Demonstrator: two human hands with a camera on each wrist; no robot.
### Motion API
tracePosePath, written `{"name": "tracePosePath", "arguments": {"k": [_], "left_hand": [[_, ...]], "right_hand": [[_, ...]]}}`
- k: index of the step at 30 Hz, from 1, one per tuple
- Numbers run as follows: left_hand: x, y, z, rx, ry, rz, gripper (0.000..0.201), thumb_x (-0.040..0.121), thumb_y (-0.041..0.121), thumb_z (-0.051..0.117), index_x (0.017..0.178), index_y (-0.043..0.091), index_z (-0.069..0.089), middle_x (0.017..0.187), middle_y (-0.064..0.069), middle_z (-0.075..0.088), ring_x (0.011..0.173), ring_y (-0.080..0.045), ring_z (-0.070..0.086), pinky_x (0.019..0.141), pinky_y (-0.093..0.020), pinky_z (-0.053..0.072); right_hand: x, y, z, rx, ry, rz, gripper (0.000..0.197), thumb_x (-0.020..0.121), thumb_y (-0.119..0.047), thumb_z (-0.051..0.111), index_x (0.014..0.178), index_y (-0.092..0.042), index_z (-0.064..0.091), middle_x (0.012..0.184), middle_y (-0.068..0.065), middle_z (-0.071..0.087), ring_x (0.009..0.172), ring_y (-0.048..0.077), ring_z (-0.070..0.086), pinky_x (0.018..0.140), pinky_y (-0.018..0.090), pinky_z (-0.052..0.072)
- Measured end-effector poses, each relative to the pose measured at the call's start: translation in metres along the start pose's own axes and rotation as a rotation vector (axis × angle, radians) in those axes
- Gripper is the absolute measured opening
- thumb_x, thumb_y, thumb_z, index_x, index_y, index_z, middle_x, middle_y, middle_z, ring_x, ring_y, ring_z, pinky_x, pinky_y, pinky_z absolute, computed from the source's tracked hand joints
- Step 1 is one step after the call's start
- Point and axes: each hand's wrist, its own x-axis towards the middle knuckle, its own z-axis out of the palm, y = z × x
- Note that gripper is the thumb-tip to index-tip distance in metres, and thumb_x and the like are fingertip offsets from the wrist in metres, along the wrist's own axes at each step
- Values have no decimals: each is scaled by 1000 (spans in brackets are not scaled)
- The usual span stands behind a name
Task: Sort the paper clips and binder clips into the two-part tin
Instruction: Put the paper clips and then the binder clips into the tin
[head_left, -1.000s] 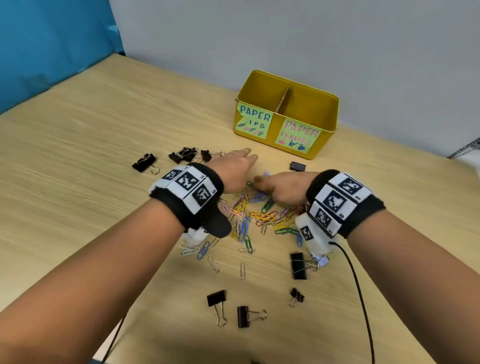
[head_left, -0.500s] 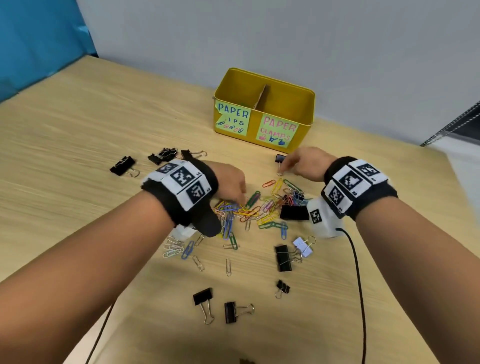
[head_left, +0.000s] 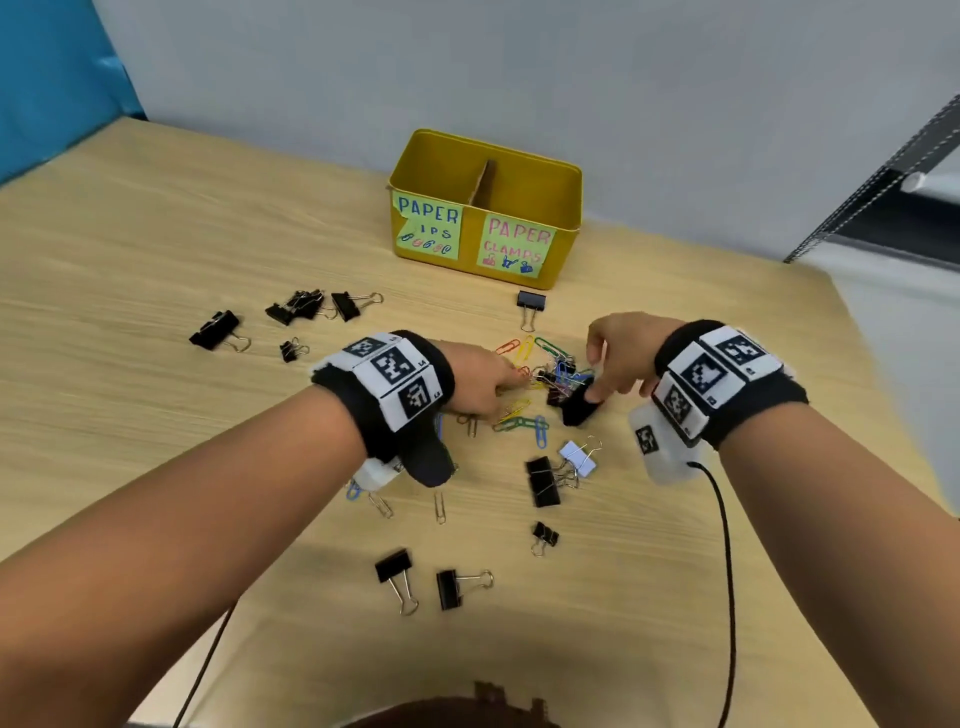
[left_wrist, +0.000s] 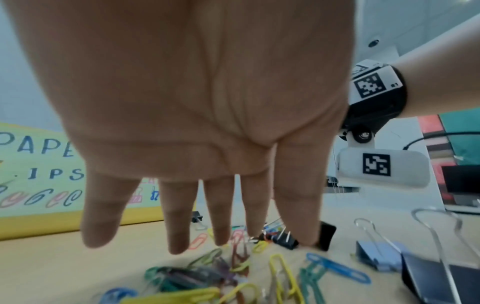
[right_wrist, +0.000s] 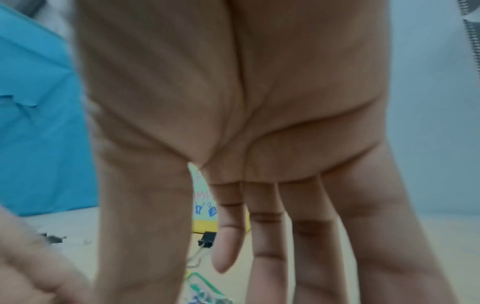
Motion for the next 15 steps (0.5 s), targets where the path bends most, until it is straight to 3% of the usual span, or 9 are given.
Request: {"name": "tracePosePath", "arguments": {"k": [2,4,6,9,12,13,15], "left_hand": [[0,7,-5,-12,52,0,61,95,27,44,151,25,20,157,-8,20,142,-28,27,112,-46,32],[3,18,-5,6,44,11,67,93,27,47,151,27,14,161,-4,5,147,-28,13,115,-52,26],[8,27,-1,62,-11,30,69,94,25,46,153,25,8,162,0,-2,147,-28,10,115,-52,26],[11,28,5,92,-55,23,69,95,26,46,153,19,9,161,-4,9,144,-28,22,113,-46,31],[5,26,2,85,-52,3,65,96,30,44,152,17,14,159,-7,16,142,-28,28,112,-43,34],[5,26,1,83,-53,0,63,96,30,44,152,17,17,158,-8,19,141,-28,30,112,-43,34],[5,26,-1,104,-57,-11,58,96,30,43,150,17,24,156,-8,23,140,-28,32,110,-44,36]], "right_hand": [[-2,-7,6,-16,56,-19,50,76,-41,72,105,-6,49,96,10,58,88,26,60,55,25,41],[0,-12,16,-80,64,-42,54,73,-50,70,100,-10,45,95,7,55,84,23,54,54,23,36],[2,-10,20,-89,46,-45,56,70,-42,76,103,-10,45,97,6,52,85,22,51,53,24,36],[-3,5,13,-88,26,14,55,64,-25,81,106,-11,48,94,5,49,73,20,50,51,27,41],[-4,15,8,-175,-28,60,44,69,-19,78,93,-12,42,75,4,42,56,13,33,49,22,28],[-4,15,9,-186,-44,72,40,71,-18,78,93,-10,45,77,7,46,58,14,34,50,21,28],[-3,14,11,-188,-25,40,45,70,-17,78,107,-5,56,96,15,57,74,18,45,57,23,35]]}}
